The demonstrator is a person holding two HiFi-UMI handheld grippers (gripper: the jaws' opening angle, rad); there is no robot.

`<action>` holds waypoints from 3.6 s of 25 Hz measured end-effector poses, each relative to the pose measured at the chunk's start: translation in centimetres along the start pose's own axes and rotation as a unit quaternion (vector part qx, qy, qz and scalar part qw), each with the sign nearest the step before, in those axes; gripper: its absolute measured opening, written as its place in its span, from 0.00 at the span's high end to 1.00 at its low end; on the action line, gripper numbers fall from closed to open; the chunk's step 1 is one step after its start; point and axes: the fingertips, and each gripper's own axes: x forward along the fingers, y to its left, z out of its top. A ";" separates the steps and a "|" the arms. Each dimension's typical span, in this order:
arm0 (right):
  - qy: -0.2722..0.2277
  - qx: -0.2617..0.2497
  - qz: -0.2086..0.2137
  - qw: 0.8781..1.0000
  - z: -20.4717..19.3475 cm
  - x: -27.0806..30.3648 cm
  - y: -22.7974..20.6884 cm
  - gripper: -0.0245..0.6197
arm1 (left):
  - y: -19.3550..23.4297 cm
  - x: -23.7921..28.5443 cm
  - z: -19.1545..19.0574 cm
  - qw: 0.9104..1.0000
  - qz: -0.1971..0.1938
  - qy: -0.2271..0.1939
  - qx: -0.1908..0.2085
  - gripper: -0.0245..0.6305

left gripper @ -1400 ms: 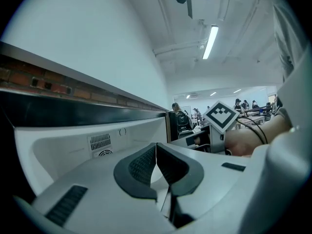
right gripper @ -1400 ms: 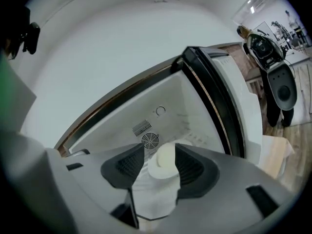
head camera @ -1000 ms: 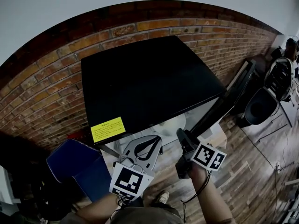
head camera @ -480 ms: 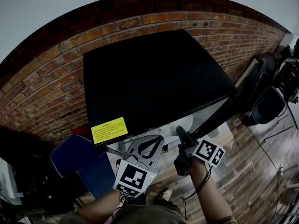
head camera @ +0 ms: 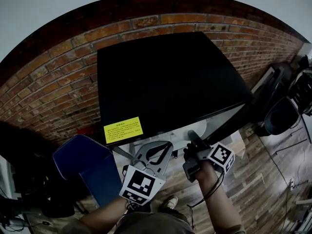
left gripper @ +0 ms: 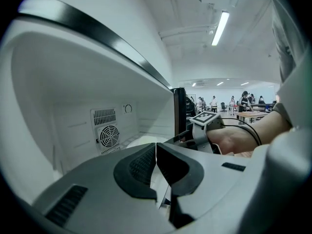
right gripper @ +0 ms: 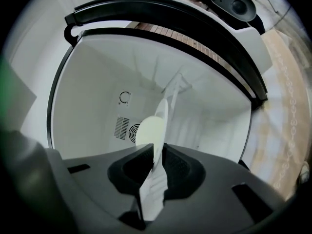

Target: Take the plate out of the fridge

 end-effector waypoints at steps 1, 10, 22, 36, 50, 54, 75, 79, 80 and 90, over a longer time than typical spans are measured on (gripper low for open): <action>-0.003 0.010 0.000 1.000 0.0 0.0 -0.1 0.86 | 0.0 -0.1 -0.1 1.000 0.001 0.000 -0.001 0.93; -0.024 0.049 -0.011 0.998 -0.1 -0.9 0.1 0.90 | 0.2 -1.2 -0.5 1.000 0.010 0.004 0.000 0.93; -0.034 0.109 -0.012 0.993 -1.7 -4.3 1.9 0.90 | -0.4 -3.2 0.7 1.000 0.008 -0.012 0.007 0.93; -0.080 0.117 0.026 0.990 0.0 -11.8 8.1 0.90 | -2.4 -3.5 4.2 0.998 -0.024 -0.058 0.021 0.93; -0.168 0.112 0.030 0.979 3.0 -20.7 8.2 0.90 | -7.8 -0.9 6.9 0.990 -0.104 -0.084 0.043 0.93; -0.197 0.115 0.024 0.973 3.3 -23.5 7.4 0.90 | -10.1 -0.2 7.3 0.986 -0.135 -0.087 0.051 0.93; -0.263 0.167 -0.045 0.949 0.9 -30.2 -1.6 0.90 | -17.4 1.8 4.8 0.970 -0.226 -0.056 0.067 0.93; -0.256 0.185 -0.052 0.947 -0.2 -29.9 -3.2 0.90 | -17.5 1.7 3.7 0.971 -0.226 -0.045 0.068 0.93; -0.254 0.185 -0.054 0.948 -0.4 -29.9 -3.4 0.90 | -17.6 1.6 3.5 0.971 -0.226 -0.042 0.069 0.93; -0.240 0.180 -0.048 0.953 -0.8 -29.4 -3.6 0.90 | -16.5 1.5 2.4 0.975 -0.210 -0.027 0.067 0.93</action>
